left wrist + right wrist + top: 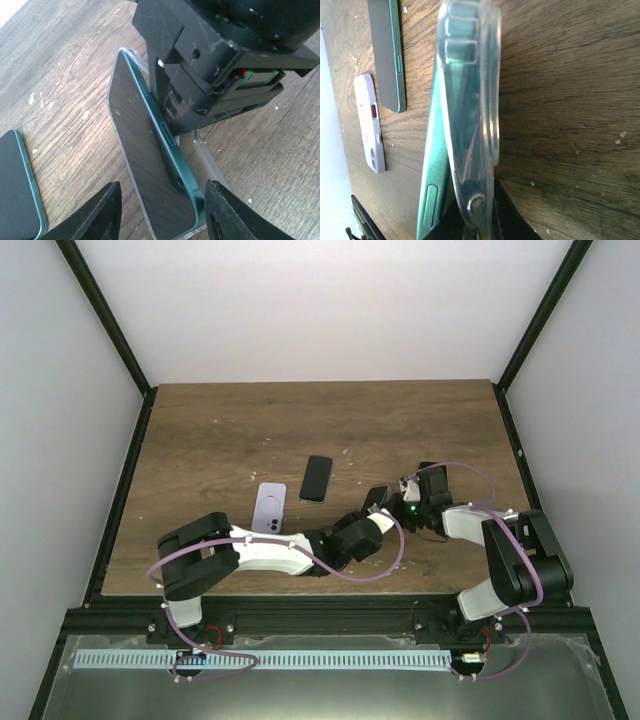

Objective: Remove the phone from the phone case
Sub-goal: Remove the phone case from the phone.

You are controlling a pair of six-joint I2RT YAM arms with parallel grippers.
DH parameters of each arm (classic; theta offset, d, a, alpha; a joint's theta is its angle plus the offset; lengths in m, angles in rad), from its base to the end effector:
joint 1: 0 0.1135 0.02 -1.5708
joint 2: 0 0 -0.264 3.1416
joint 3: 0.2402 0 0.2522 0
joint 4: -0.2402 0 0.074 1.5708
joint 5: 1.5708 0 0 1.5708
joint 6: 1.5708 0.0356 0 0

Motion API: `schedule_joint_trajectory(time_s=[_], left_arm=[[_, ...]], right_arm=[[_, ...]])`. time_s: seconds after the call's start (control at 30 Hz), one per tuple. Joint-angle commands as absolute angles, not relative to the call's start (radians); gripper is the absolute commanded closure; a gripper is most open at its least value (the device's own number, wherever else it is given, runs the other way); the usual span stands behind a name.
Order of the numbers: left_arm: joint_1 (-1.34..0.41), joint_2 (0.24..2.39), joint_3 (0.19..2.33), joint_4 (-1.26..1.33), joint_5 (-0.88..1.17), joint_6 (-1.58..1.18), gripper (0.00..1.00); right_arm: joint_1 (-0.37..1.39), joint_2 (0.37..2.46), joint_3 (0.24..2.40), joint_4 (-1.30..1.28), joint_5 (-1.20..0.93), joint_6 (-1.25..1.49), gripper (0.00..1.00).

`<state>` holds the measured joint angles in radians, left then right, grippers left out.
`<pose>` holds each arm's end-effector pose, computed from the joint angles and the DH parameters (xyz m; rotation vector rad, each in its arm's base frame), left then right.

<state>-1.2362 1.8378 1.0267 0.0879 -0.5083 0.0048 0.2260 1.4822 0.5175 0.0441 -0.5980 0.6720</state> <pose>0.1414 -0.3539 0.1623 1.0569 1.9171 -0.1054 0.2373 0.0751 0.1270 0.3111 2.5915 1.1007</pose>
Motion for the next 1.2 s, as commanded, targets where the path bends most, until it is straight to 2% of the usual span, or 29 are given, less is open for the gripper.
schedule_joint_trajectory(time_s=[0.0, 0.6, 0.97, 1.17], left_arm=[[-1.241, 1.850, 1.037, 0.084, -0.563, 0.032, 0.55], [-1.242, 1.907, 1.107, -0.024, -0.635, 0.114, 0.51], [-1.246, 1.932, 1.123, -0.064, -0.708, 0.182, 0.58], [-1.249, 1.937, 1.127, -0.066, -0.710, 0.185, 0.72]], right_arm=[[0.207, 1.504, 0.520, 0.000, -0.550, 0.646, 0.99], [0.199, 1.507, 0.510, 0.014, -0.579, 0.641, 0.99], [0.196, 1.514, 0.509, 0.017, -0.575, 0.639, 0.99], [0.196, 1.516, 0.510, 0.018, -0.576, 0.638, 0.99]])
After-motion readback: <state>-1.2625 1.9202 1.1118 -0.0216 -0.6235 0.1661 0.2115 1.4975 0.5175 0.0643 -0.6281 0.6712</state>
